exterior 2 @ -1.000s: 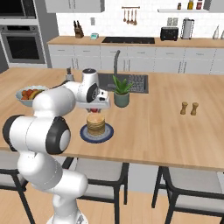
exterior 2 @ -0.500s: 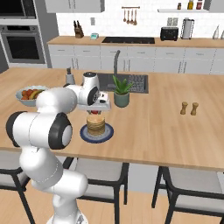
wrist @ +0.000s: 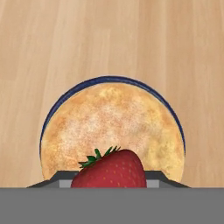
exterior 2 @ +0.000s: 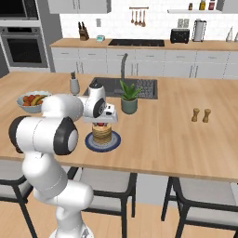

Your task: Take the strawberry from the fridge and place it on top of the pancake, located on the dining counter.

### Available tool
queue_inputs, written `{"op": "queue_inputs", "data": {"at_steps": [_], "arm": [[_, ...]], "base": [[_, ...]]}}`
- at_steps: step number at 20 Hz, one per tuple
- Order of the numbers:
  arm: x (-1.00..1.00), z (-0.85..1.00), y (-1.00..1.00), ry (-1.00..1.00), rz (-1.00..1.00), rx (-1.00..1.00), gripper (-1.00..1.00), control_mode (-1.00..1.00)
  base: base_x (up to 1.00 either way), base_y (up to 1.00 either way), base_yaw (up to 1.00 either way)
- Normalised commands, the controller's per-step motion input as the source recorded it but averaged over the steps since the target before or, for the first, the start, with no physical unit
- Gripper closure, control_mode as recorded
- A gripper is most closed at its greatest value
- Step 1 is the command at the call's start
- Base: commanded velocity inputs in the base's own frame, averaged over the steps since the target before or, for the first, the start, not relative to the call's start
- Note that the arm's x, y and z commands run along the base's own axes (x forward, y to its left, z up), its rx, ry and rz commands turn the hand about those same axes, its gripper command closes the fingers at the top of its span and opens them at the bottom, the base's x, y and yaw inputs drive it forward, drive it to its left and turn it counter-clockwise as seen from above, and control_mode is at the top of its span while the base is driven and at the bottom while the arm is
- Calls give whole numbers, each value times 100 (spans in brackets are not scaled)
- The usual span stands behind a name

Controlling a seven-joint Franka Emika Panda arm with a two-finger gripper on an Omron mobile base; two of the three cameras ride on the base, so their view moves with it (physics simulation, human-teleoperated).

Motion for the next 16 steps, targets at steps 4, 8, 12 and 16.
{"op": "queue_inputs", "data": {"at_steps": [4,8,12,16], "arm": [[0,-12,0,0,0,0,100,-100],[0,-2,0,0,0,0,100,-100],[0,-6,0,1,0,0,-100,-100],[0,0,0,0,0,0,-100,-100]], "base": [[0,0,0],[0,0,0],[0,0,0],[0,0,0]]}}
